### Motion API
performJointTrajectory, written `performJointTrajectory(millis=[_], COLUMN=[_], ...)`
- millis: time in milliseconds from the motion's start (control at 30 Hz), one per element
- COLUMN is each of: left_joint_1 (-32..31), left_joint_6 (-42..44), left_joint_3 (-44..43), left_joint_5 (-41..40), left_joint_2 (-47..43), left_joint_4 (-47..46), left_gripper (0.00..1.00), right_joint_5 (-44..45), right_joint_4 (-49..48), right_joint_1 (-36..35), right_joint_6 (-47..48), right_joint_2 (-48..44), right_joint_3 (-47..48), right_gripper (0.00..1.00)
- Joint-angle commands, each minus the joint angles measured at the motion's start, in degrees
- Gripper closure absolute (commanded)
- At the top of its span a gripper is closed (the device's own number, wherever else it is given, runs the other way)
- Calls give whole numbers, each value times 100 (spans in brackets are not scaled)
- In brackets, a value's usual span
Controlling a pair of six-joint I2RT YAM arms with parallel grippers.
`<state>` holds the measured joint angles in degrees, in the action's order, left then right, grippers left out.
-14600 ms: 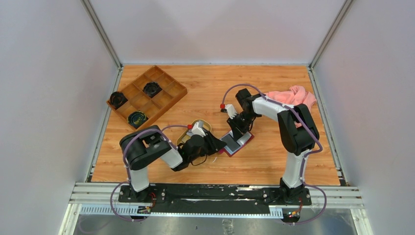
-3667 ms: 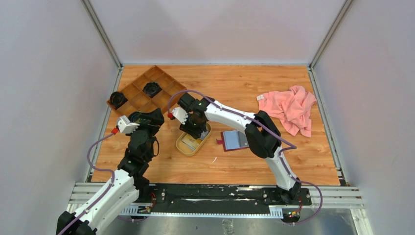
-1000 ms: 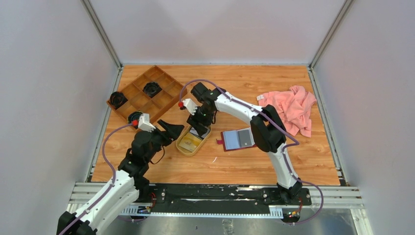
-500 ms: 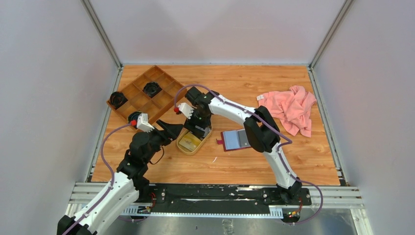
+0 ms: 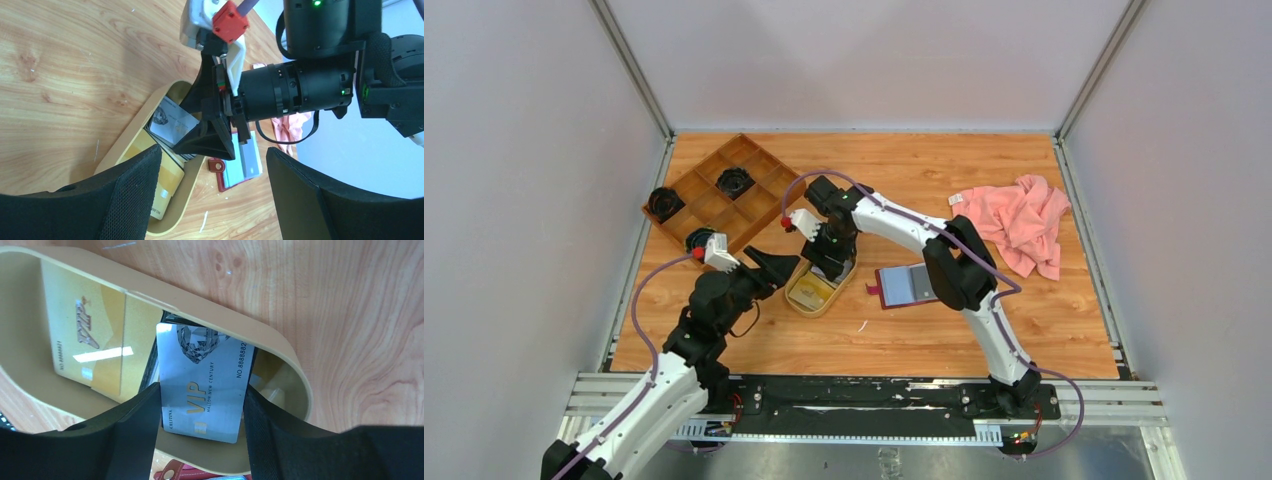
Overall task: Put the credit cards into the card holder
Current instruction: Pick up the credit card from the storage box.
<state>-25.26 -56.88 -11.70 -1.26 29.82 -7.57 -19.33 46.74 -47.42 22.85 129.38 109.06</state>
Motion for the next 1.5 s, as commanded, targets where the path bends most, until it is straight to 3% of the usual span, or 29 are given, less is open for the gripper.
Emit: performJointTrajectory(millis=[0, 200, 733, 1067, 1467], left_joint_1=[29, 29, 29, 29, -67], left_joint_6=[-158, -183, -347, -990, -1516], left_joint_3=[94, -25, -212, -350, -271], left_joint_5=[91, 90, 229, 398, -166], left_joint_2=[-3, 320, 1176, 2337, 2533], left_joint_4=[-34, -188, -499, -1409, -1750], left_gripper=[21, 21, 25, 23, 28], right_joint_5=[-754, -1584, -3056, -3353, -3733], right_joint_4=[151, 150, 169, 169, 149], right_joint_1=[142, 307, 724, 794, 846], right_joint_6=[-98, -173, -537, -596, -664], right_joint_2=[-354, -338, 95, 74, 85], right_joint_3=[72, 59, 116, 74, 20], right_gripper=[68, 74, 71, 71, 72])
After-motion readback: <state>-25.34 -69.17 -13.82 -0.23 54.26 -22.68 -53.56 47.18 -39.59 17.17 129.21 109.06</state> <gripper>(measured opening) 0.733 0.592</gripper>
